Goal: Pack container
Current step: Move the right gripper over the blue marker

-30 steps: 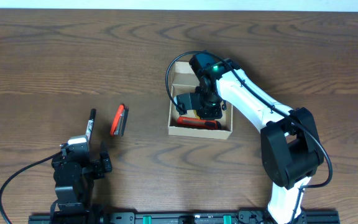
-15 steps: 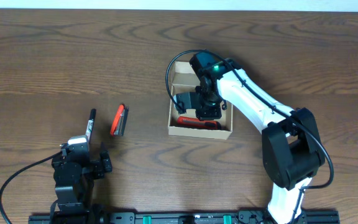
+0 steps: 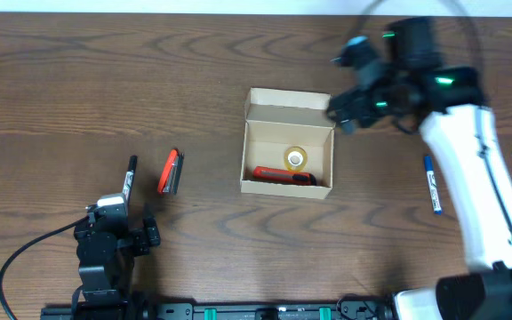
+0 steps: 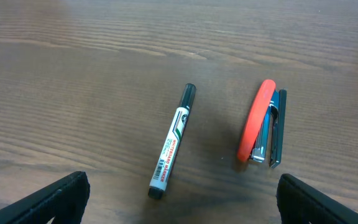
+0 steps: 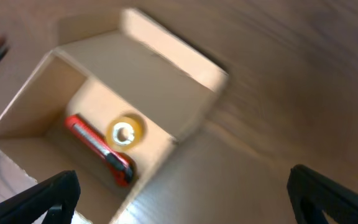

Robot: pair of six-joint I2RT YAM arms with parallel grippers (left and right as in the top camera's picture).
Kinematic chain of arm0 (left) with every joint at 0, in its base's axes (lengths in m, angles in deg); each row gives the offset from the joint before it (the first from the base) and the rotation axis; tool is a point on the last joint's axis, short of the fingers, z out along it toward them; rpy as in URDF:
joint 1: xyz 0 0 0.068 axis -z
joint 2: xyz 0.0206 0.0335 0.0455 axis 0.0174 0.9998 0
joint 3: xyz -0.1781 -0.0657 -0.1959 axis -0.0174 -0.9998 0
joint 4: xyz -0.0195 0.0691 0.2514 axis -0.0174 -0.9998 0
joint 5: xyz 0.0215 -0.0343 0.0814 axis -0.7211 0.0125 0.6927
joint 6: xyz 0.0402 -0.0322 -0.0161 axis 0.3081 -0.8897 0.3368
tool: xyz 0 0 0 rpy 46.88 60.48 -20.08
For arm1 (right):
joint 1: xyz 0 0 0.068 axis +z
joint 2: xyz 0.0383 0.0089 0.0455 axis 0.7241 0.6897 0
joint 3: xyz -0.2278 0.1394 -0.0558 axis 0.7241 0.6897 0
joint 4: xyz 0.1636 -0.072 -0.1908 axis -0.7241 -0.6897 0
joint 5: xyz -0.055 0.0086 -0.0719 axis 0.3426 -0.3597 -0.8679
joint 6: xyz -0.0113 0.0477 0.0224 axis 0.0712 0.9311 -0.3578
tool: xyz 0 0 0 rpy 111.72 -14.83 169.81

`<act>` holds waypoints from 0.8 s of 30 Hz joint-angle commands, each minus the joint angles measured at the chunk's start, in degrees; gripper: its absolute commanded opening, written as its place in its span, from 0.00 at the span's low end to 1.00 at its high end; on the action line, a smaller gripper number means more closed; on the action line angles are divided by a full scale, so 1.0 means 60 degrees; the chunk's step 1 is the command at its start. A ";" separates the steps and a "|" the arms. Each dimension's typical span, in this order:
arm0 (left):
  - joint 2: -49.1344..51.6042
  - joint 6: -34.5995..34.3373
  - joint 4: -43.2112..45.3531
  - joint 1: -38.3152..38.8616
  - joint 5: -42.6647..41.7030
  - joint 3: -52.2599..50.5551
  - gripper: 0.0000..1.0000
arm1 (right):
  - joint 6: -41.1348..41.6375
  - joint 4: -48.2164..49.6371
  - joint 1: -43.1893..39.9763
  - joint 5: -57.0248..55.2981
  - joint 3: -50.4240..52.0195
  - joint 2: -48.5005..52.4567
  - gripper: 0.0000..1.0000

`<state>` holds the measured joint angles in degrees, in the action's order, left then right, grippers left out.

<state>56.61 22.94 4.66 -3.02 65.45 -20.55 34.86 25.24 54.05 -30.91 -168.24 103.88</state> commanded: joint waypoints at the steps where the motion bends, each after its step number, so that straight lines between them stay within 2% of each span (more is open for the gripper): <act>1: 0.0007 -0.0113 -0.0004 0.0029 -0.0062 0.0168 0.95 | 0.1643 -0.0678 -0.1424 -0.0346 -0.0561 -0.0568 0.97; 7: 0.0007 -0.0113 0.0000 0.0029 -0.0062 0.0168 0.95 | 0.1647 -0.2754 -0.3687 -0.1038 -0.1096 -0.0335 0.92; 11: 0.0007 -0.0113 0.0004 0.0029 -0.0062 0.0168 0.95 | 0.2146 -0.3636 -0.4696 -0.1173 -0.1096 -0.0040 0.88; 19: 0.0007 -0.0433 0.0004 0.0029 -0.0066 0.0168 0.95 | 0.2259 -0.3850 -0.5289 -0.1224 -0.1096 0.0331 0.91; 24: 0.0007 -0.0433 0.0004 0.0029 -0.0062 0.0168 0.95 | 0.1610 -0.3989 -0.5286 -0.1220 -0.1096 0.1384 0.90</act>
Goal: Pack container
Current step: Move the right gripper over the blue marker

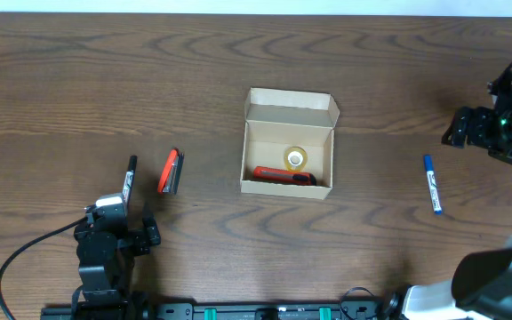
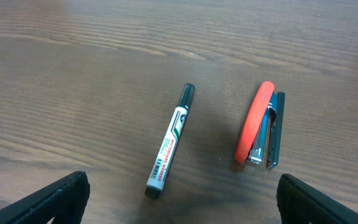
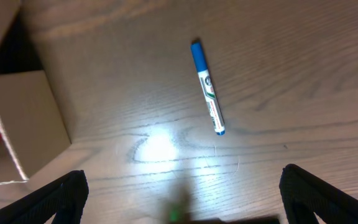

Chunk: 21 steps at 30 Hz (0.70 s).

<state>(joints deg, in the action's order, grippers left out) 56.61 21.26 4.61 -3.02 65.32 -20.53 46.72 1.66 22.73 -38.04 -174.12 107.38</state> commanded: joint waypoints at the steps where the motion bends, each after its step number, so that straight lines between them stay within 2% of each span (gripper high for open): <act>1: 0.0007 -0.0153 0.0011 0.0029 -0.0040 0.0164 0.95 | -0.0561 -0.0124 -0.0058 0.0025 -0.0117 0.1111 0.90; 12: 0.0007 -0.0153 0.0025 0.0029 -0.0040 0.0164 0.95 | -0.2342 0.0098 -0.0044 0.0171 -0.0117 0.3880 0.87; 17: 0.0007 -0.0219 0.0033 0.0029 -0.0040 0.0164 0.95 | -0.3559 0.0171 -0.0022 0.0845 -0.0113 0.4295 0.84; 21: 0.0007 -0.0251 0.0029 0.0029 -0.0036 0.0164 0.95 | -0.4025 0.0805 0.0084 0.0798 -0.0113 0.4280 0.83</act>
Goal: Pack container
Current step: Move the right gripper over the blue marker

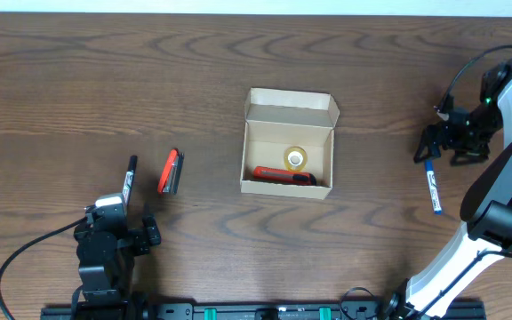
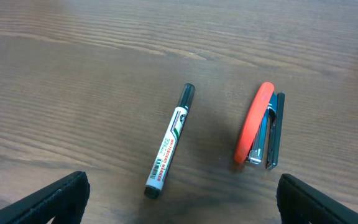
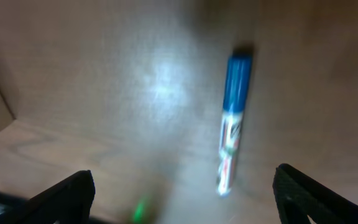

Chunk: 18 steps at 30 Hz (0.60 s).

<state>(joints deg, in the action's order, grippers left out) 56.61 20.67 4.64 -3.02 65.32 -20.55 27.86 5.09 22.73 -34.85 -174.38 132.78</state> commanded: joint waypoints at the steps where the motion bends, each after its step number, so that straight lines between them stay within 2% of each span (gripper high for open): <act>1: 0.0007 -0.0149 0.0025 0.0029 -0.0033 0.0168 0.95 | -0.1035 0.0379 0.0113 0.0306 -0.0069 0.0047 0.83; 2: 0.0007 -0.0153 0.0025 0.0029 -0.0036 0.0168 0.95 | -0.1253 0.0539 0.0153 0.0397 -0.0069 0.0047 0.83; 7: 0.0007 -0.0149 0.0025 0.0029 -0.0033 0.0168 0.95 | -0.2313 0.0630 0.0335 0.1475 -0.0055 0.0007 0.63; 9: 0.0007 -0.0153 0.0022 0.0029 -0.0036 0.0168 0.95 | -0.2310 0.0521 0.0317 0.1486 0.0062 -0.0109 0.59; 12: 0.0007 -0.0149 0.0025 0.0029 -0.0029 0.0168 0.95 | -0.2288 0.0572 0.0226 0.1566 0.0576 -0.0776 0.57; 18: 0.0007 -0.0153 0.0022 0.0029 -0.0033 0.0168 0.95 | -0.1738 0.1348 0.0208 0.0947 0.1825 -0.2688 0.61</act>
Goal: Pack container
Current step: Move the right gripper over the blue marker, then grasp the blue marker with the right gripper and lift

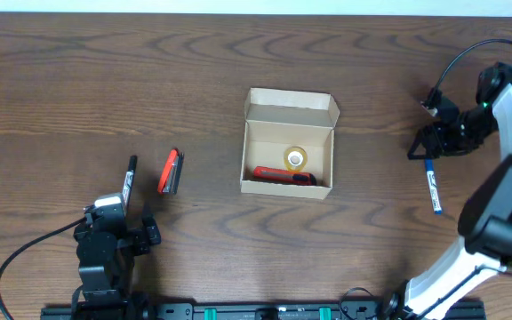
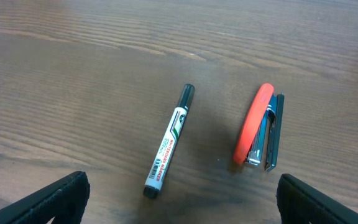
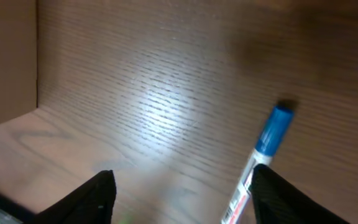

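An open cardboard box (image 1: 260,156) stands mid-table holding a yellow tape roll (image 1: 295,159) and a red utility knife (image 1: 284,175). Right of it lies a blue marker (image 1: 432,184), blue cap upward in the right wrist view (image 3: 258,158). My right gripper (image 1: 421,148) hovers open over its cap end, with the marker beside the right finger (image 3: 288,196). A black marker (image 2: 169,142) and a red stapler (image 2: 258,132) lie ahead of my open left gripper (image 2: 179,211), which rests at the front left (image 1: 114,218).
The box's side wall (image 3: 8,62) fills the left edge of the right wrist view. The box's rear flap (image 1: 290,99) stands up. The wooden table (image 1: 380,62) shows a bright light spot under the right wrist (image 3: 166,106).
My right gripper shifted slightly left over the blue marker's cap end. In its wrist view the marker now lies by the right finger, and the fingers stand a little closer together. The left arm is unchanged.
My right gripper was open beside the box's back right corner. Then it was at the table's far right, past the blue marker. Then it hung over the marker's cap end, and now it is closer over it. The left gripper stayed open before the black marker and stapler.
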Robot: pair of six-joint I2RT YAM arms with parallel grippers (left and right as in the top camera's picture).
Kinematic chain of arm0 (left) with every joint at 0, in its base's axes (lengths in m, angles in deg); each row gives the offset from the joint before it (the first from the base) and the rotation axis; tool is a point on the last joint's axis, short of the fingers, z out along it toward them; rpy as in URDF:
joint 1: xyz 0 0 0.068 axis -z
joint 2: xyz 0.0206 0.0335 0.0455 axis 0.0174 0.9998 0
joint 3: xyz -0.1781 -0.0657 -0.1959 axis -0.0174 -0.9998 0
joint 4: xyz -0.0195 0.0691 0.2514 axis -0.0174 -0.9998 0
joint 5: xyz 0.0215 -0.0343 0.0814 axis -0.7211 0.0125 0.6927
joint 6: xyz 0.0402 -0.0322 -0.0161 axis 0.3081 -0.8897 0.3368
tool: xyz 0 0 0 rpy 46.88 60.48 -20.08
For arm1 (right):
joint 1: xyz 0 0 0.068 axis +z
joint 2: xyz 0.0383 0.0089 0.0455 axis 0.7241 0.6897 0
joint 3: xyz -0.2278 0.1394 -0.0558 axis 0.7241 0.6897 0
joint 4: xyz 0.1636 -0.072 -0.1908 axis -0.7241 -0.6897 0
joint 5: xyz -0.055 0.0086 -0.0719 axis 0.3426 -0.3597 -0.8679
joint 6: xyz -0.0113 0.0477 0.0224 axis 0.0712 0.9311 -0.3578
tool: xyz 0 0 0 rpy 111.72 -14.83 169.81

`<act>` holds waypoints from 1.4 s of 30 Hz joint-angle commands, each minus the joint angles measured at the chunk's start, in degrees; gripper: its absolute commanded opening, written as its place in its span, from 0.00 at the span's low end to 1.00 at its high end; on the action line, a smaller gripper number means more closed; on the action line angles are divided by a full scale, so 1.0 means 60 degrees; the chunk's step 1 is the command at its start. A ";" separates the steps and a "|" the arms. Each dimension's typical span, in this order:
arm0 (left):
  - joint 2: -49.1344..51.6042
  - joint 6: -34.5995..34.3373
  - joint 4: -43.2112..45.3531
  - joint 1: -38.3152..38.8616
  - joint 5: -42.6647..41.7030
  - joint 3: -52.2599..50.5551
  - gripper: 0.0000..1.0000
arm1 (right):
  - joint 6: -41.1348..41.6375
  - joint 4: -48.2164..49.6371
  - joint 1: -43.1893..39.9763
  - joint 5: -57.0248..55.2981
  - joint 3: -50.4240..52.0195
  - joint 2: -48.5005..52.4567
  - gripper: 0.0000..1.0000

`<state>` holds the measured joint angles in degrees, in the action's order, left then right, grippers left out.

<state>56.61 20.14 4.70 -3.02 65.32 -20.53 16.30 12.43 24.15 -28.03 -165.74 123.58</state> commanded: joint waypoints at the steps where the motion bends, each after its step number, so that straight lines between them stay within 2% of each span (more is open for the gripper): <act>1: 0.0007 -0.0066 0.0007 0.0029 -0.0036 0.0164 0.95 | 0.0240 0.0248 -0.0015 -0.0273 0.0605 -0.1461 0.61; 3: 0.0007 -0.0066 0.0007 0.0029 -0.0033 0.0164 0.95 | 0.0226 0.0437 0.0036 -0.0579 0.1075 -0.2073 0.63; 5: 0.0007 -0.0062 0.0015 0.0029 -0.0033 0.0164 0.95 | 0.0120 0.0594 0.0055 -0.0685 0.1515 -0.2677 0.72; 8: 0.0007 -0.0066 0.0011 0.0029 -0.0036 0.0164 0.95 | -0.0474 0.0590 0.0051 -0.0685 0.2080 -0.3439 0.76; 11: 0.0007 -0.0066 0.0015 0.0029 -0.0040 0.0164 0.95 | -0.0772 0.0597 0.0055 -0.1038 0.2503 -0.3891 0.73; 12: 0.0007 -0.0066 0.0018 0.0029 -0.0036 0.0164 0.95 | -0.0739 0.0630 0.0051 -0.1333 0.2616 -0.3949 0.68; 16: 0.0007 -0.0066 0.0015 0.0029 -0.0036 0.0164 0.95 | 0.0433 0.1308 0.0033 -0.2798 0.3224 -0.3887 0.68; 23: 0.0007 -0.0066 0.0015 0.0029 -0.0040 0.0164 0.95 | 0.0441 0.2991 0.0015 -0.2911 0.4401 -0.3807 0.73; 28: 0.0007 -0.0066 0.0015 0.0029 -0.0036 0.0164 0.95 | 0.0444 0.4167 0.0015 -0.2896 0.5191 -0.3687 0.72; 42: 0.0007 -0.0066 0.0015 0.0029 -0.0036 0.0164 0.95 | 0.0521 0.5238 0.0015 -0.2492 0.5428 -0.2018 0.69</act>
<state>56.61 20.14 4.74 -3.02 65.32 -20.55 18.42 43.34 24.17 -43.68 -133.53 108.82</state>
